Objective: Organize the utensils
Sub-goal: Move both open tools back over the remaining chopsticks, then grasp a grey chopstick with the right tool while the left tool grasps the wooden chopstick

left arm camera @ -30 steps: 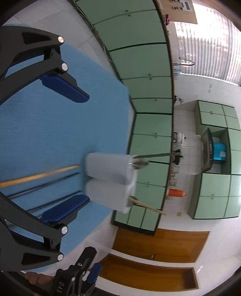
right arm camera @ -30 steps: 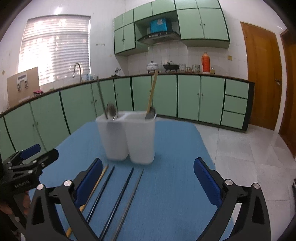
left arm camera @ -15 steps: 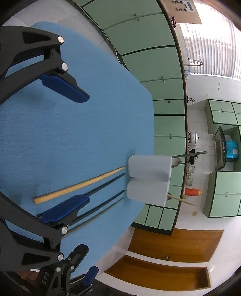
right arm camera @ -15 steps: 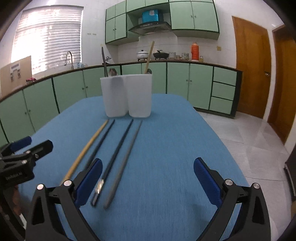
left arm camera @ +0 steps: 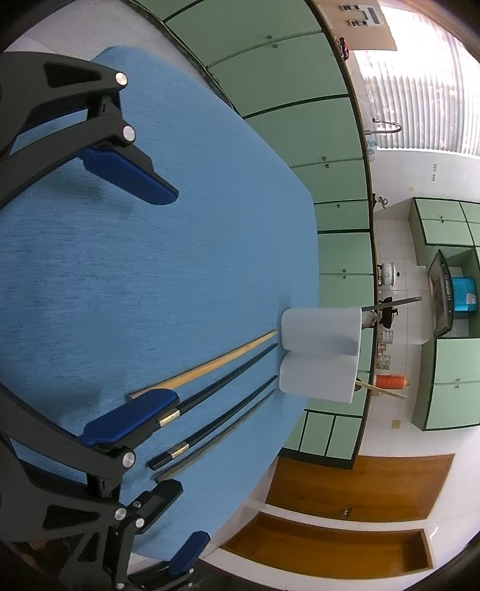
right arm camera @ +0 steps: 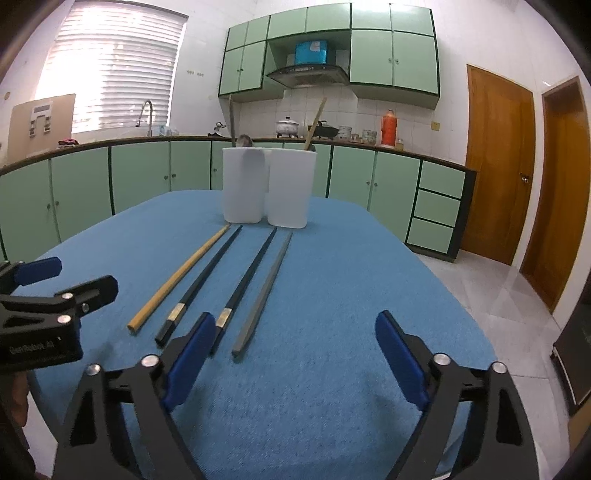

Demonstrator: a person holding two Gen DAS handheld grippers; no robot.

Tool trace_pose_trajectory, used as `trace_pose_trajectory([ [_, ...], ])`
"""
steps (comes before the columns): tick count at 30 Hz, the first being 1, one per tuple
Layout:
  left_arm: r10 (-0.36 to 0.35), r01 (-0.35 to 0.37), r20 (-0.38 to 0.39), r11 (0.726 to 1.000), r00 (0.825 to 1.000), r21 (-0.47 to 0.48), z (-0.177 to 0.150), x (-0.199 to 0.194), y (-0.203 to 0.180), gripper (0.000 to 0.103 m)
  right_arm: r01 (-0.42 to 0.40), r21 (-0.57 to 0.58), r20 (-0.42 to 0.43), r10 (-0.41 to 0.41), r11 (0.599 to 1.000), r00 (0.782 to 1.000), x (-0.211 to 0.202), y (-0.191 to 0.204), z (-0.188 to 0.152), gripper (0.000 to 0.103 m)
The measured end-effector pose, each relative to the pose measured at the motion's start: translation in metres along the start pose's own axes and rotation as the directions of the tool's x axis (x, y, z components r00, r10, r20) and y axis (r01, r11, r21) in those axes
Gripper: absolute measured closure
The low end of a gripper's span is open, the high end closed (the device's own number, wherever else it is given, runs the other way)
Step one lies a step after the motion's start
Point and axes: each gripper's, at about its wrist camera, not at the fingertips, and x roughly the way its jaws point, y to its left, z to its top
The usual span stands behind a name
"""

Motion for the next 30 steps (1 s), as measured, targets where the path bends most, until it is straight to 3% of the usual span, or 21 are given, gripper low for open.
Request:
trace_pose_trajectory([
  [3,-0.001,0.001,0.003,1.000,1.000,-0.001,-0.001,-0.002,-0.001,0.006,-0.009,0.002,-0.002,0.009,1.000,1.000,0.003,0.002,-0.001,0.032],
  [15,-0.002,0.002,-0.005,1.000,1.000,-0.014,-0.006,-0.003,-0.002,0.006,-0.034,-0.022,-0.033,0.033,0.999,0.999,0.011,0.013,-0.009,0.057],
  [25,-0.018,0.018,-0.010,1.000,1.000,-0.025,-0.006,0.000,-0.006,0.006,-0.080,-0.024,-0.027,0.080,0.996,0.996,0.015,0.015,-0.009,0.093],
  [30,-0.037,0.037,-0.011,0.999,0.999,-0.016,-0.007,0.000,-0.014,0.006,-0.067,-0.001,-0.029,0.067,0.998,0.997,0.015,0.009,-0.008,0.095],
])
